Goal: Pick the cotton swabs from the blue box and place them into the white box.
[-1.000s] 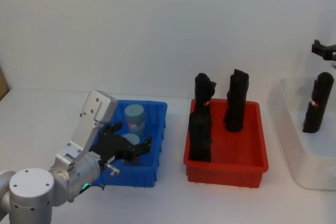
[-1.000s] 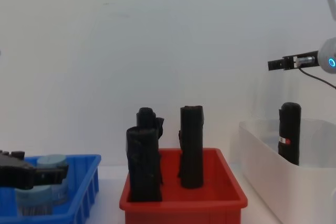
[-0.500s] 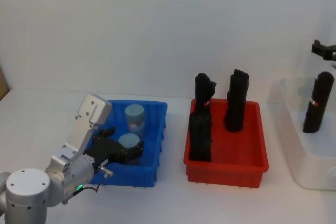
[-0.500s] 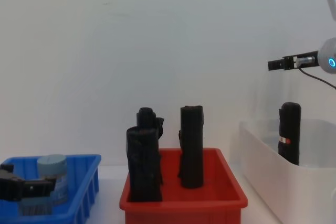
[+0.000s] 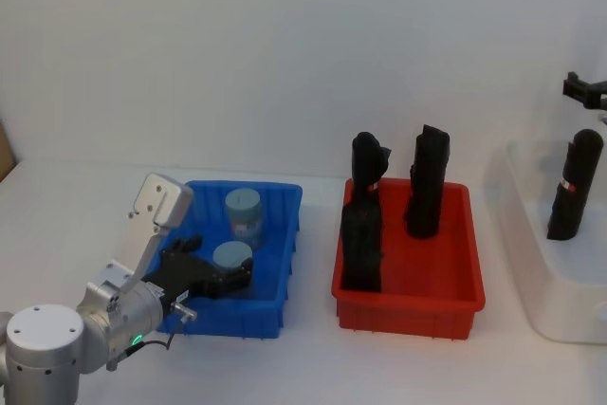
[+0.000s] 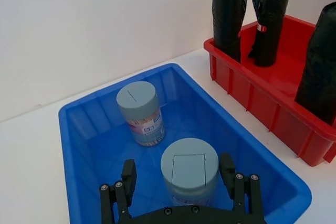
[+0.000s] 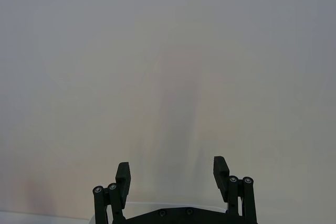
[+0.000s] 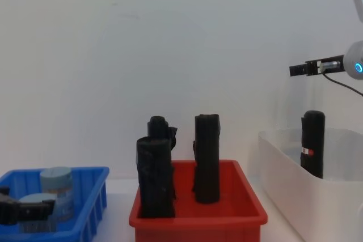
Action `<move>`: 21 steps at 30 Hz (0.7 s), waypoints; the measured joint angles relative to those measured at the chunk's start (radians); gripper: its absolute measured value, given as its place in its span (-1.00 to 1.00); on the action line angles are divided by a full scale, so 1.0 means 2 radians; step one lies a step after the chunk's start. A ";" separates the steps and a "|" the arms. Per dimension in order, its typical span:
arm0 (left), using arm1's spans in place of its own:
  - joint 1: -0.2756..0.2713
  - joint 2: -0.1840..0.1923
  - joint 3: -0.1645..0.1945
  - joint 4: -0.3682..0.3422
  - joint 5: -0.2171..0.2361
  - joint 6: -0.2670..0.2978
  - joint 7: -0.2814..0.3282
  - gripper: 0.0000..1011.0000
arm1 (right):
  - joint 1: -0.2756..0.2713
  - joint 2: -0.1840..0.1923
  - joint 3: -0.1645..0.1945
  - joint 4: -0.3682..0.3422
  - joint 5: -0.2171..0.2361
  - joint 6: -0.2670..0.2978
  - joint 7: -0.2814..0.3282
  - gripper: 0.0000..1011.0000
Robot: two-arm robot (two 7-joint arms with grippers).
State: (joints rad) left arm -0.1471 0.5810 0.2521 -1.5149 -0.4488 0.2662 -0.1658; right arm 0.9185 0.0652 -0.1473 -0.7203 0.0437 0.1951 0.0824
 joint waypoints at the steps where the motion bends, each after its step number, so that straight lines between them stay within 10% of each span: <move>1: -0.001 -0.001 0.000 0.002 0.000 0.000 -0.001 0.99 | 0.000 0.000 0.000 0.000 0.000 0.000 0.000 0.98; 21: -0.014 -0.007 -0.001 0.032 0.002 -0.008 -0.027 0.99 | 0.000 0.000 0.000 0.000 0.000 0.000 0.000 0.98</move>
State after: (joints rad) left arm -0.1754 0.5666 0.2500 -1.4508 -0.4446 0.2506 -0.2202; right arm 0.9185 0.0652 -0.1473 -0.7203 0.0437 0.1951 0.0824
